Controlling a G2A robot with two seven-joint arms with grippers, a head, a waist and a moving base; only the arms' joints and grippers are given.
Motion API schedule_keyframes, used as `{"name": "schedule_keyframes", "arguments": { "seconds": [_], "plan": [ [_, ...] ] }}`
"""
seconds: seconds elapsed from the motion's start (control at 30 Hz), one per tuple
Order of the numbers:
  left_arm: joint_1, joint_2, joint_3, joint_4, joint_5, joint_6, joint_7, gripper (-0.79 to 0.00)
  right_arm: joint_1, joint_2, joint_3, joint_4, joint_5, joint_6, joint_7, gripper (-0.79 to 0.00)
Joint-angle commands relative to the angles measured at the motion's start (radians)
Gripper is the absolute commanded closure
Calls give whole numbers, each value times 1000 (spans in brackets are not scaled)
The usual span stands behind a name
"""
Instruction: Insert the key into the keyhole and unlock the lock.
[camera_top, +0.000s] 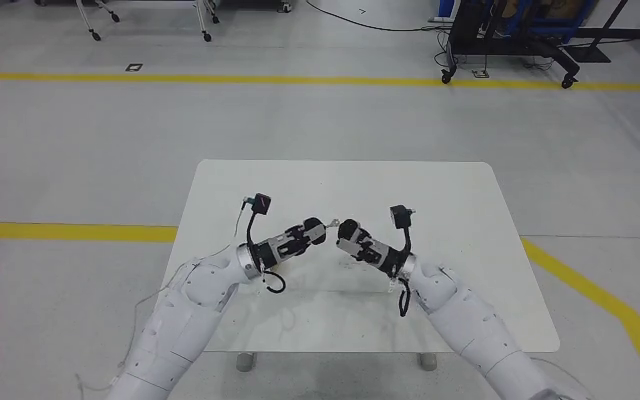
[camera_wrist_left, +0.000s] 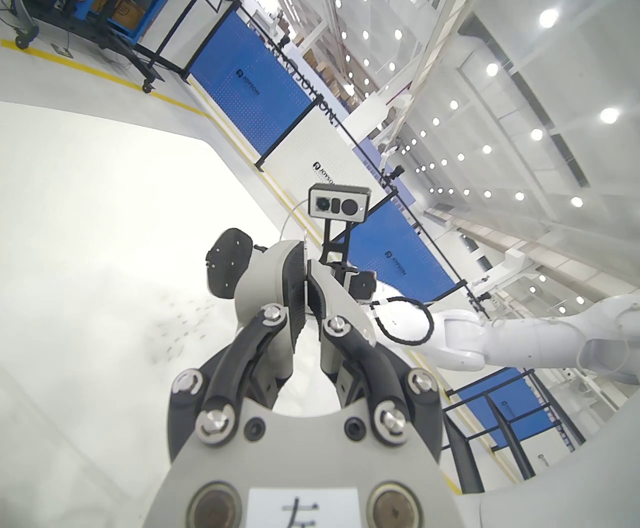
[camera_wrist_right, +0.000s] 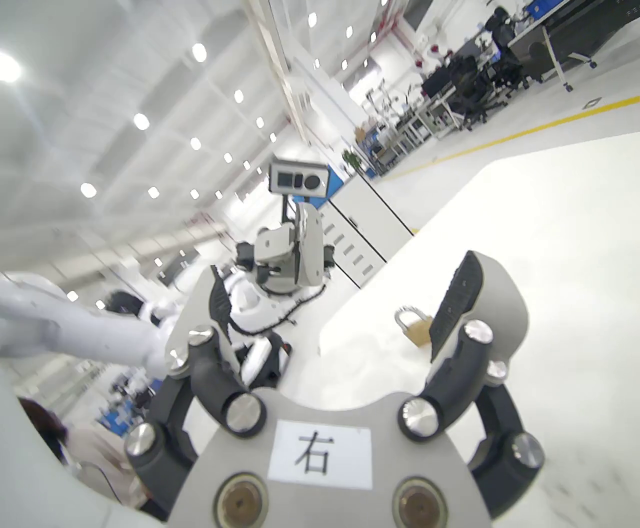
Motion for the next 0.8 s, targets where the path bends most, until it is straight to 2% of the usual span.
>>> {"name": "schedule_keyframes", "arguments": {
  "seconds": [0.0,0.07,0.13,0.17,0.23,0.3,0.33,0.43,0.77],
  "plan": [
    [3,6,-1,-7,-3,-5,-55,0,-9,17,31,-21,-29,-20,65,-785],
    [1,11,-8,-7,-10,-6,-91,0,-18,32,59,-46,-37,-18,121,-785],
    [-2,15,-9,-7,-7,-5,-125,0,-36,43,77,-73,0,-25,155,-745],
    [-3,16,-8,-6,-4,-4,-137,0,-42,47,82,-84,28,-33,175,-613],
    [-6,18,-1,-6,1,-6,-160,0,-52,56,84,-98,86,-42,223,-529],
    [-9,18,11,-8,-4,-10,-183,0,-52,63,82,-102,127,-26,276,-391],
    [-12,19,16,-8,-6,-11,-195,0,-49,65,81,-102,138,-7,299,-388],
    [-20,20,28,-3,-1,-8,-213,0,-45,69,70,-105,176,31,345,-308],
    [-27,24,38,1,18,-7,-196,0,-38,80,57,-101,294,30,440,-203]
  ]
}}
